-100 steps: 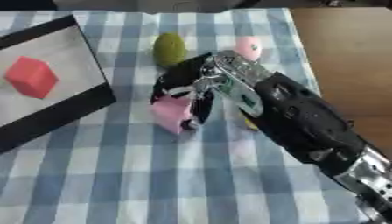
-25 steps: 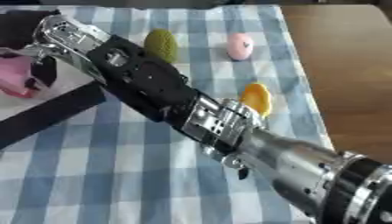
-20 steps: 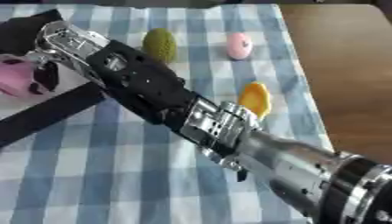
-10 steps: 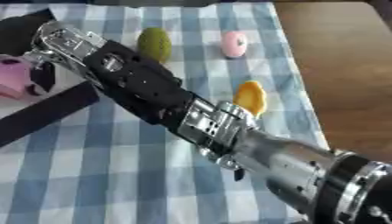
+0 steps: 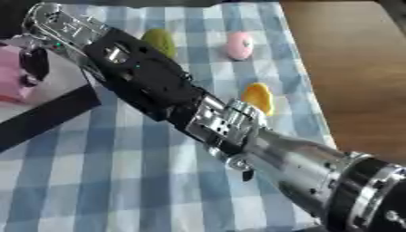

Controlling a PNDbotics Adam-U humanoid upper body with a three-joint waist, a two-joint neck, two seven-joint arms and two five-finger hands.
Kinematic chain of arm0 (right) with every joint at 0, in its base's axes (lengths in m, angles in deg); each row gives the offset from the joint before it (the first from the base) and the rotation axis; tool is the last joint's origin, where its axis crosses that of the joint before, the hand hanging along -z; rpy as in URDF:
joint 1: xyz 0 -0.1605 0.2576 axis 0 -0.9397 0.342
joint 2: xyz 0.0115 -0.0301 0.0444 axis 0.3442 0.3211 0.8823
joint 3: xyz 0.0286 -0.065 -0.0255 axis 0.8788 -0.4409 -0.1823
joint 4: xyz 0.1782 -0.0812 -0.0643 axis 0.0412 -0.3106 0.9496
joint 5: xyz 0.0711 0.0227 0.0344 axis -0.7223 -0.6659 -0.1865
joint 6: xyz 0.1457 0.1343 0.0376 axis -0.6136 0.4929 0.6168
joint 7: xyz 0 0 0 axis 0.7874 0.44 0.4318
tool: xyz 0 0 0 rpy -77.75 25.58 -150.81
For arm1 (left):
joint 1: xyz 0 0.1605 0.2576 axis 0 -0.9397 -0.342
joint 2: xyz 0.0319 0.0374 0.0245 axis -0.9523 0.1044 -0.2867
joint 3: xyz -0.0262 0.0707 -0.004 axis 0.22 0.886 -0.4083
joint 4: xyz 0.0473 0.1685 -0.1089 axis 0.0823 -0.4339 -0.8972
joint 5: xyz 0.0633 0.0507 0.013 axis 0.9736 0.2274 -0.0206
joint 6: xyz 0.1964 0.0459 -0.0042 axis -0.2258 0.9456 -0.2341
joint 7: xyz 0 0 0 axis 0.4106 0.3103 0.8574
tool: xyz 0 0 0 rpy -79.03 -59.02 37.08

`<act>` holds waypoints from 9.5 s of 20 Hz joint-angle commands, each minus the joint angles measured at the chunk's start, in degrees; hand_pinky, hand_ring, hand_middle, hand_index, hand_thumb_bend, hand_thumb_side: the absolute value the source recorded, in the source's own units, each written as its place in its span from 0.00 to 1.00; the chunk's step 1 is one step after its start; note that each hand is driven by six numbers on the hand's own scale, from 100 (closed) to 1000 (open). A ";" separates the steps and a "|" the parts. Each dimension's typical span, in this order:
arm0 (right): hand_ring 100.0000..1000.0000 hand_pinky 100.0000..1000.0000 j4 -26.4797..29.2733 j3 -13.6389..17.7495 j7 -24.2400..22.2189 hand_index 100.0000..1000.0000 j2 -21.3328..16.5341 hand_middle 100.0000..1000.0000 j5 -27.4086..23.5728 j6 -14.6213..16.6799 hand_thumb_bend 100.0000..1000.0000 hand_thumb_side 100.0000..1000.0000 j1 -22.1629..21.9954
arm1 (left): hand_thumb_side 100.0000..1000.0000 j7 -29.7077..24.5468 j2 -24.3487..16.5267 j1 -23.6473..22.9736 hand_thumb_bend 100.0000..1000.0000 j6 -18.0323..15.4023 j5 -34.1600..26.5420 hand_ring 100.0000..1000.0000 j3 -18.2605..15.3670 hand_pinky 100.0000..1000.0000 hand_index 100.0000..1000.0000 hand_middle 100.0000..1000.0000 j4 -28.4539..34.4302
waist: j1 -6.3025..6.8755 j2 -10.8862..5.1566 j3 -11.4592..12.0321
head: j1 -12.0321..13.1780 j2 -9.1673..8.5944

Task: Pick up objects on the table and place them in the box.

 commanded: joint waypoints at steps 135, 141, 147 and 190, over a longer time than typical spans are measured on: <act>0.62 0.77 9.56 7.12 1.58 0.63 -20.13 0.43 -42.00 -16.22 0.00 0.00 0.91 | 0.78 -3.14 -3.25 -3.53 0.00 -0.13 0.24 0.92 -0.71 0.83 0.83 0.79 0.73 | 0.59 -0.38 -6.29 | 4.12 -0.10; 0.62 0.77 9.53 5.50 1.63 0.63 -15.48 0.43 -39.33 -16.26 0.00 0.00 3.71 | 0.77 -2.58 -3.41 -2.82 0.00 -0.37 0.58 0.92 -0.56 0.83 0.83 0.79 2.19 | 0.96 -1.18 -5.34 | 3.34 -0.10; 0.63 0.77 7.08 4.52 1.90 0.62 -11.28 0.44 -34.78 -16.00 0.00 0.00 5.46 | 0.76 -1.07 -3.66 -1.33 0.00 -0.82 0.74 0.92 -0.49 0.84 0.83 0.80 3.00 | 1.14 -2.14 -4.10 | 2.31 -0.10; 0.74 0.80 -6.31 1.10 3.60 0.76 -1.41 0.62 -15.21 -14.43 0.24 0.00 -0.93 | 0.76 0.30 -2.19 0.08 0.00 -0.66 2.45 0.93 -1.41 0.84 0.83 0.79 2.95 | 0.67 -1.02 0.15 | 2.27 -0.10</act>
